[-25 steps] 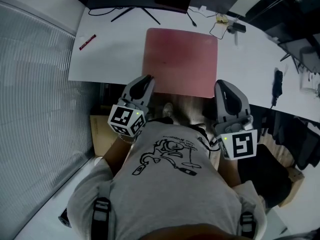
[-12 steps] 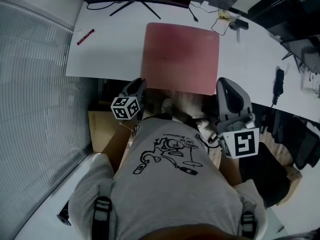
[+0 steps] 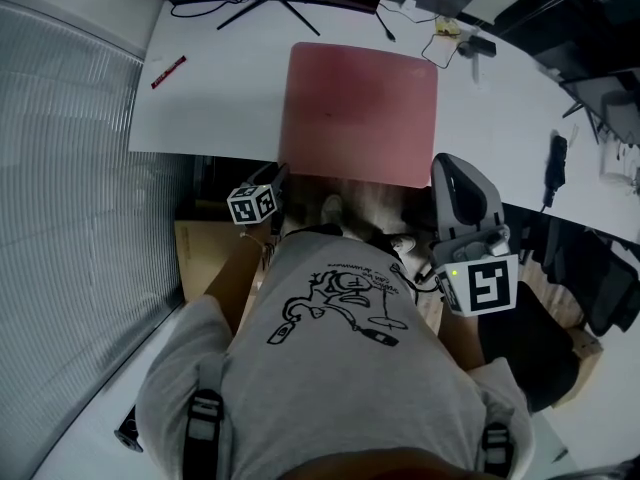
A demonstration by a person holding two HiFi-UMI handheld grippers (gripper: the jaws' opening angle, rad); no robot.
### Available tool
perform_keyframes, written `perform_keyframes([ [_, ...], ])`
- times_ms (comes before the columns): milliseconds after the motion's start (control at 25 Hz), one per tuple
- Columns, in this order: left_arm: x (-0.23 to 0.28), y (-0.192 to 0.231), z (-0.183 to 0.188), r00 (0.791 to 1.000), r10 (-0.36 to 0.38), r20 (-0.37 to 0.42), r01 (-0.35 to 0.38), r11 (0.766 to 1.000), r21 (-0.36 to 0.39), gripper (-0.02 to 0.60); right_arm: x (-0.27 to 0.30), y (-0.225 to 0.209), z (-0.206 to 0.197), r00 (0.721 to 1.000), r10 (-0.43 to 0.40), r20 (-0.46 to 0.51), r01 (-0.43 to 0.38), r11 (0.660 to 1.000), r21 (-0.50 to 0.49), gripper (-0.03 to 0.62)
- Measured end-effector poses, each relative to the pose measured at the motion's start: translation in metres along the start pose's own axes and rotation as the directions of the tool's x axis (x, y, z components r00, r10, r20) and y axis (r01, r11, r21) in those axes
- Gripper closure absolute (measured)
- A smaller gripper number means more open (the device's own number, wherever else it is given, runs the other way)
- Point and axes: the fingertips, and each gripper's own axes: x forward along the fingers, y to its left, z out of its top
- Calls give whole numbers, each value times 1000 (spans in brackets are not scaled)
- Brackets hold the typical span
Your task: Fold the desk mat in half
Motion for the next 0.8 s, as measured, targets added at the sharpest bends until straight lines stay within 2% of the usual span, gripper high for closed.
perform_keyframes([
  [160,11,20,-20,999,13,-50,-14,1000,-27,412,0,-2,3,1000,-11,7,11,1000,5,588],
  [440,30,27,-37,994,-93,-51,83,980,-179,382,1,-3,-5,1000,-2,-17,2,1000,9,588],
  [560,34,26,-41,990,-129,-55,114,970,-217,383,-1,-2,-6,1000,-3,-19,3,1000,6,588],
  [680,35,23,-39,990,-135,-43,123,968,-219,419,-2,-2,-7,1000,-4,-18,4,1000,6,588],
  [800,34,22,-35,993,-112,-43,102,977,-189,471,-4,-3,-7,1000,-7,-19,7,1000,7,588],
])
